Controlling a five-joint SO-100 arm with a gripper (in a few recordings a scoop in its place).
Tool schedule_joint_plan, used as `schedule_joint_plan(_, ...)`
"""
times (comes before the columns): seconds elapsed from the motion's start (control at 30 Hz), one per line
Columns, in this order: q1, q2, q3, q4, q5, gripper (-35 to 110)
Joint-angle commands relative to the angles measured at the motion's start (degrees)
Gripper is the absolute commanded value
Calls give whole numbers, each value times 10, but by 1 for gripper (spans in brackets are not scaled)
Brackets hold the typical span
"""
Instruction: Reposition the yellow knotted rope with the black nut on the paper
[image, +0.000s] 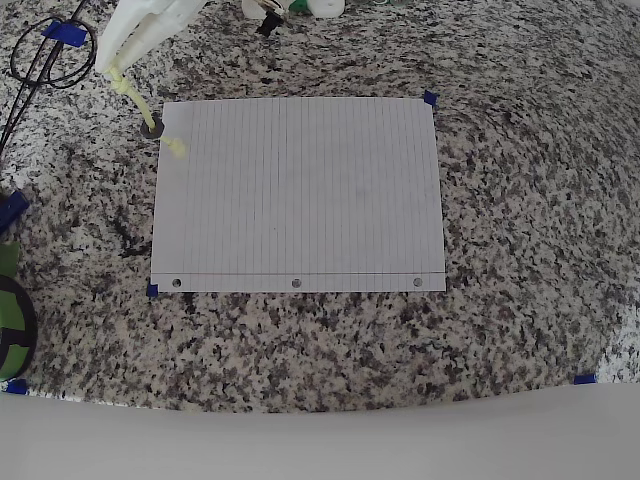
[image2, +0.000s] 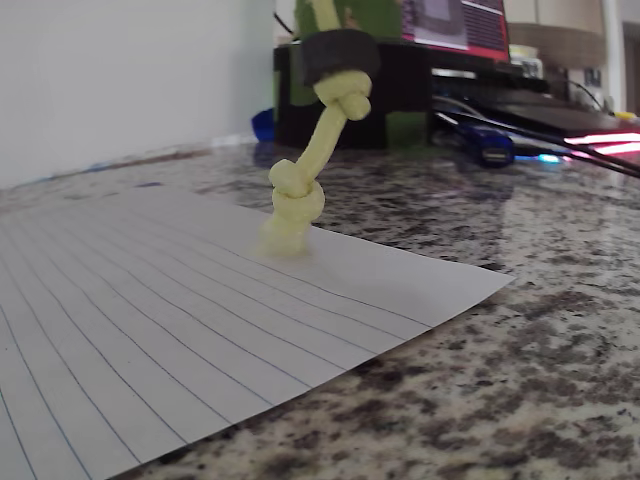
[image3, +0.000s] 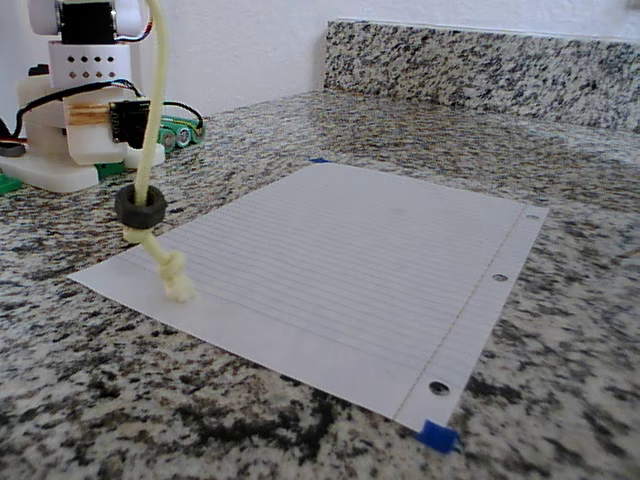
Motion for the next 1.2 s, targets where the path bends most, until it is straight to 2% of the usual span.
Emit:
schedule_joint_plan(0.0, -44, 11, -3, 4, 80, 0)
schedule_joint_plan(0.17, -105, 6, -1, 66, 239, 0)
schedule_joint_plan(0.57, -250, 9, 16, 81, 483, 0)
schedule_joint_plan(0.8, -304, 9, 49, 76, 669, 0)
schedule_joint_plan(1.17, -408, -26, 63, 54, 838, 0)
